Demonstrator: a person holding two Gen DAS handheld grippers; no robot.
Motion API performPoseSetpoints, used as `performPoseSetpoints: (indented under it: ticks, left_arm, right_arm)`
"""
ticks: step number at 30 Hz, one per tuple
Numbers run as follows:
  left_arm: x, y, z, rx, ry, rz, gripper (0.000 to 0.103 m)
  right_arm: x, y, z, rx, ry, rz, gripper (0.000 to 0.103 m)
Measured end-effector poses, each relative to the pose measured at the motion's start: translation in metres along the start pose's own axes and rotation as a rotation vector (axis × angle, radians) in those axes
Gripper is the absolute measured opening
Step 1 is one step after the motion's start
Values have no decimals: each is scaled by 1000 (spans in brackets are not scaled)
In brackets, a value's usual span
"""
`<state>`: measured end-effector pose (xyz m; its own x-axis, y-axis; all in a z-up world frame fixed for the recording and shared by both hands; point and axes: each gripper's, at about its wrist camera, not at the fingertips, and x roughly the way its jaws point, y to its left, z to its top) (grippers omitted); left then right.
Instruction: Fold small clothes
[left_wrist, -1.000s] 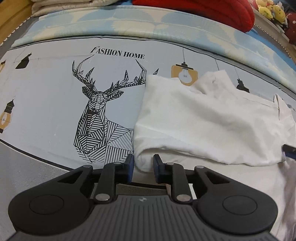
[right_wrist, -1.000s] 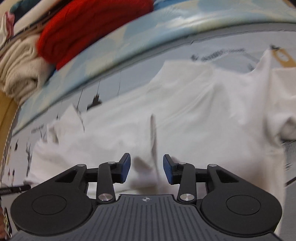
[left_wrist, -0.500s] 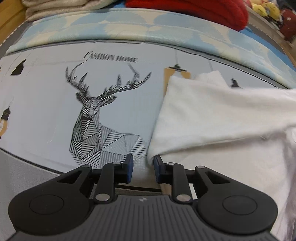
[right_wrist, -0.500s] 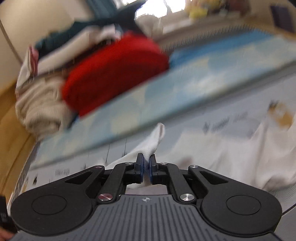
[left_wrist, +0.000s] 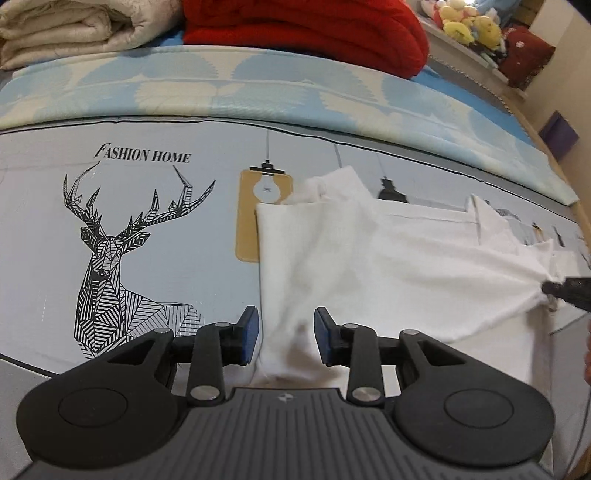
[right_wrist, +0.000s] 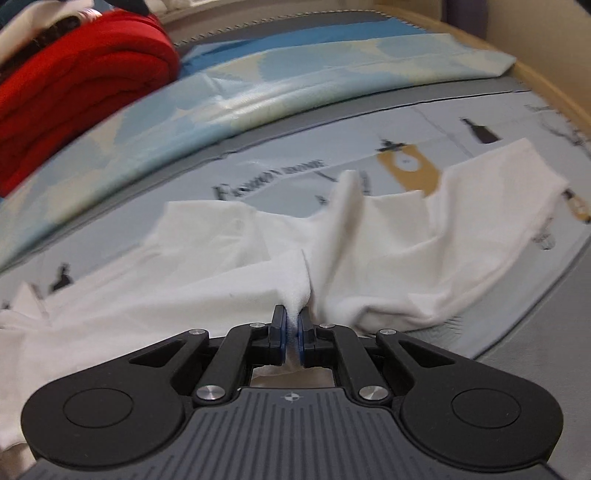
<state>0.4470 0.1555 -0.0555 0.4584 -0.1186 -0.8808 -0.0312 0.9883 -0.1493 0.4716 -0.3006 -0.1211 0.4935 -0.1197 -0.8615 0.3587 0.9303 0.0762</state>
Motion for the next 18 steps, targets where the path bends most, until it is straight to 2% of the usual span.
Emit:
performPoseSetpoints:
  ticks: [3, 6, 9, 11, 13, 18]
  left_arm:
    - [8, 1, 5, -30, -26, 38, 36]
    - [18, 8, 13, -87, -61, 54, 36]
    - [31, 13, 20, -140, -91, 62, 36]
    - [41, 16, 25, -176, -99, 52, 40]
    - [50, 19, 28, -213, -103, 44, 49]
    - [69, 17, 29, -211, -89, 19, 49]
  right_arm:
    - [3, 1, -2, -20, 33, -13, 8]
    - [-4, -2, 1, -2, 16, -50, 10]
    - [-18, -10, 8, 69, -59, -23, 14]
    - [-25, -15, 13, 87, -107, -12, 14]
    - [-30, -19, 16, 96, -126, 8, 14]
    - [-34, -31, 23, 116, -144, 53, 14]
